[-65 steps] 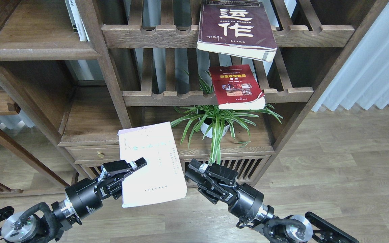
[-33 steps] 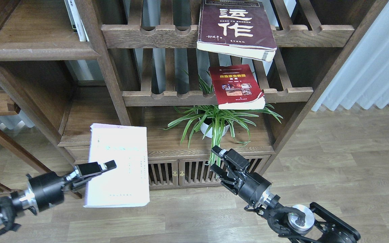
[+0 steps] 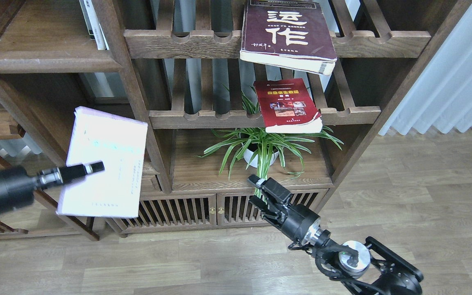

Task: Organize books on shelf
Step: 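Carry the white book with the left gripper up to the upper shelf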

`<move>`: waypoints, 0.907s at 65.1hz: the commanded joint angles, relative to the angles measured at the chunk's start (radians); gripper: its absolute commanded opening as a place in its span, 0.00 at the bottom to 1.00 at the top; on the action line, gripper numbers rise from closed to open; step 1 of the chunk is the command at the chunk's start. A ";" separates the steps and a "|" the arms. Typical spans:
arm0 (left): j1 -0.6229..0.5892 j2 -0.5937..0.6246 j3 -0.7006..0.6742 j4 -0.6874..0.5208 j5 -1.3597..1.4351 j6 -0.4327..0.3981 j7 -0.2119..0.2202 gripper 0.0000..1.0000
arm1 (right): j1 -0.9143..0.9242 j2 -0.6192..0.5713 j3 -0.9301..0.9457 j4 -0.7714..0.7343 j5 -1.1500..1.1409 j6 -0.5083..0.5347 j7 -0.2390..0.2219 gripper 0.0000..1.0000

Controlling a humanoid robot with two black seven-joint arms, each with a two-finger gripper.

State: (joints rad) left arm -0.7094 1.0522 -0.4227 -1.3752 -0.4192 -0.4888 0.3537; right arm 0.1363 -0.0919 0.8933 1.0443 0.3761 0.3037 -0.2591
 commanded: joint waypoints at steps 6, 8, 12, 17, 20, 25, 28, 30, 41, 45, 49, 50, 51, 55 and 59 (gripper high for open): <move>-0.061 0.061 0.027 0.005 -0.001 0.000 -0.006 0.08 | 0.023 0.032 0.016 -0.038 -0.008 0.002 0.000 0.98; -0.067 0.071 0.027 0.007 -0.001 0.000 -0.006 0.08 | 0.026 0.037 0.016 -0.043 -0.008 0.002 0.000 0.98; -0.085 0.089 0.027 0.007 -0.001 0.000 -0.006 0.08 | 0.034 0.038 0.016 -0.049 -0.009 0.002 0.000 0.98; -0.105 0.106 0.027 0.010 -0.003 0.000 -0.007 0.08 | 0.046 0.038 0.015 -0.049 -0.009 0.002 0.000 0.98; -0.116 0.112 0.027 0.013 -0.003 0.000 -0.007 0.08 | 0.049 0.038 0.013 -0.049 -0.011 0.002 0.000 0.98; -0.134 0.121 0.022 0.016 -0.003 0.000 -0.009 0.08 | 0.059 0.040 0.013 -0.049 -0.011 0.002 0.000 0.98; -0.145 0.127 0.022 0.018 -0.003 0.000 -0.009 0.08 | 0.063 0.040 0.012 -0.049 -0.011 0.002 0.000 0.98; -0.153 0.132 0.019 0.018 -0.004 0.000 -0.009 0.08 | 0.063 0.040 0.012 -0.050 -0.011 0.002 0.000 0.98; -0.196 0.166 0.015 0.025 -0.007 0.000 -0.018 0.08 | 0.063 0.046 0.007 -0.066 -0.016 0.002 -0.002 0.98; -0.229 0.183 0.016 0.030 -0.010 0.000 -0.019 0.08 | 0.063 0.052 0.004 -0.070 -0.017 0.002 0.000 0.98; -0.263 0.200 0.025 0.044 -0.015 0.000 -0.019 0.08 | 0.063 0.058 0.003 -0.073 -0.017 0.002 -0.002 0.98; -0.268 0.203 0.025 0.047 -0.015 0.000 -0.019 0.08 | 0.063 0.060 0.003 -0.075 -0.017 0.002 -0.002 0.98; -0.278 0.209 0.025 0.051 -0.015 0.000 -0.019 0.08 | 0.065 0.063 0.001 -0.078 -0.017 0.002 -0.002 0.98; -0.298 0.223 0.028 0.056 -0.016 0.000 -0.019 0.08 | 0.065 0.070 -0.001 -0.082 -0.019 0.002 -0.002 0.98; -0.308 0.244 0.028 0.062 -0.016 0.000 -0.019 0.08 | 0.066 0.075 -0.001 -0.084 -0.029 0.002 -0.002 0.98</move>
State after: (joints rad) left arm -0.9908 1.2642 -0.3988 -1.3245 -0.4344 -0.4888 0.3333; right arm 0.2007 -0.0268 0.8942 0.9656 0.3580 0.3053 -0.2606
